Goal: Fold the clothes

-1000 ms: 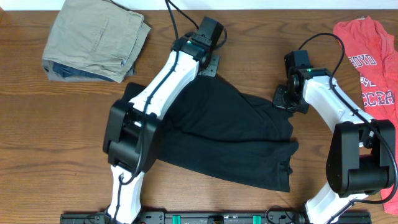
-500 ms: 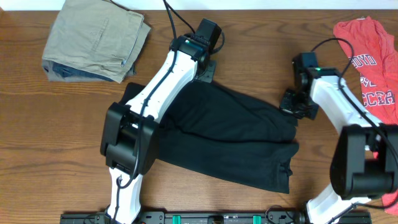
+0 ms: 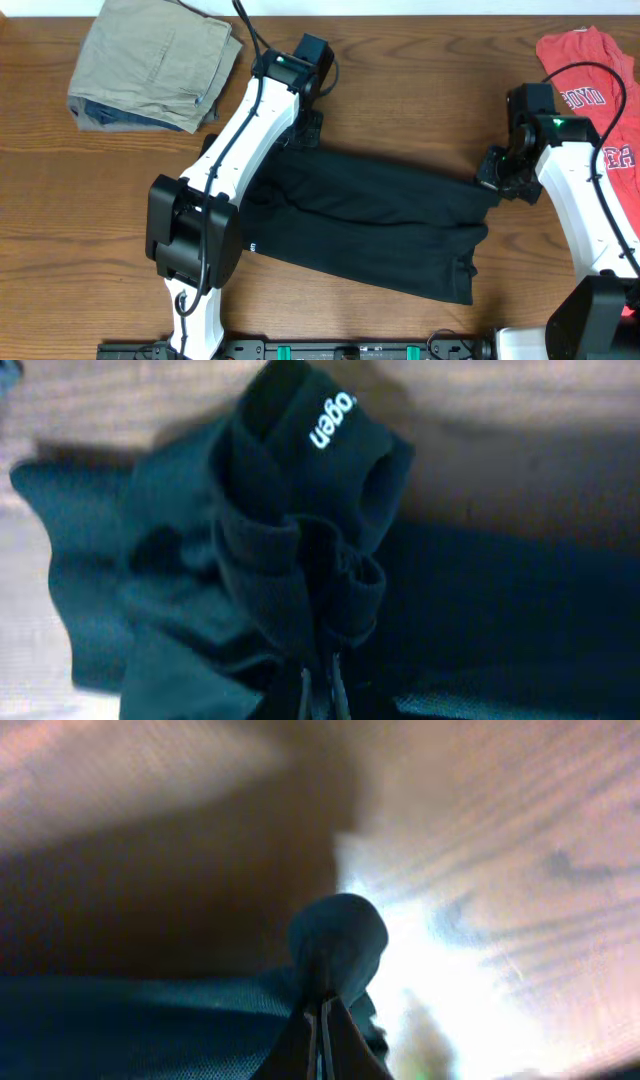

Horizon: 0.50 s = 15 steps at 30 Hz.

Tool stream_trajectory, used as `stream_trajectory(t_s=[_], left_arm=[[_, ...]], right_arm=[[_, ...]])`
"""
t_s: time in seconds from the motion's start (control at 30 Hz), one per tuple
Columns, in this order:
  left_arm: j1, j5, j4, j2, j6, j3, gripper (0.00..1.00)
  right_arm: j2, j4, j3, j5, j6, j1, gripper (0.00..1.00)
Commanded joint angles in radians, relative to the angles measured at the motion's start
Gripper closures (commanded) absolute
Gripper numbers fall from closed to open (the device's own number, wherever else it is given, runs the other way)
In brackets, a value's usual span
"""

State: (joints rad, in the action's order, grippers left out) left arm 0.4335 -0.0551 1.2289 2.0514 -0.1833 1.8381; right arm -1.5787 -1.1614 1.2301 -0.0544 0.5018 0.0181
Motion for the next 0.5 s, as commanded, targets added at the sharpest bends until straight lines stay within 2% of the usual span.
stream_trajectory(t_s=[0.0, 0.27, 0.47], left_arm=[[-0.005, -0.009, 0.052, -0.012, -0.014, -0.002, 0.93], [-0.005, -0.009, 0.230, -0.012, -0.014, -0.002, 0.94], [-0.005, -0.009, 0.279, -0.012, -0.014, -0.004, 0.94]], right_arm=[[0.017, -0.048, 0.014, 0.009, 0.017, 0.007, 0.99], [0.017, -0.177, 0.014, 0.041, -0.037, 0.007, 0.99], [0.017, -0.237, 0.014, 0.144, -0.122, 0.004, 0.99]])
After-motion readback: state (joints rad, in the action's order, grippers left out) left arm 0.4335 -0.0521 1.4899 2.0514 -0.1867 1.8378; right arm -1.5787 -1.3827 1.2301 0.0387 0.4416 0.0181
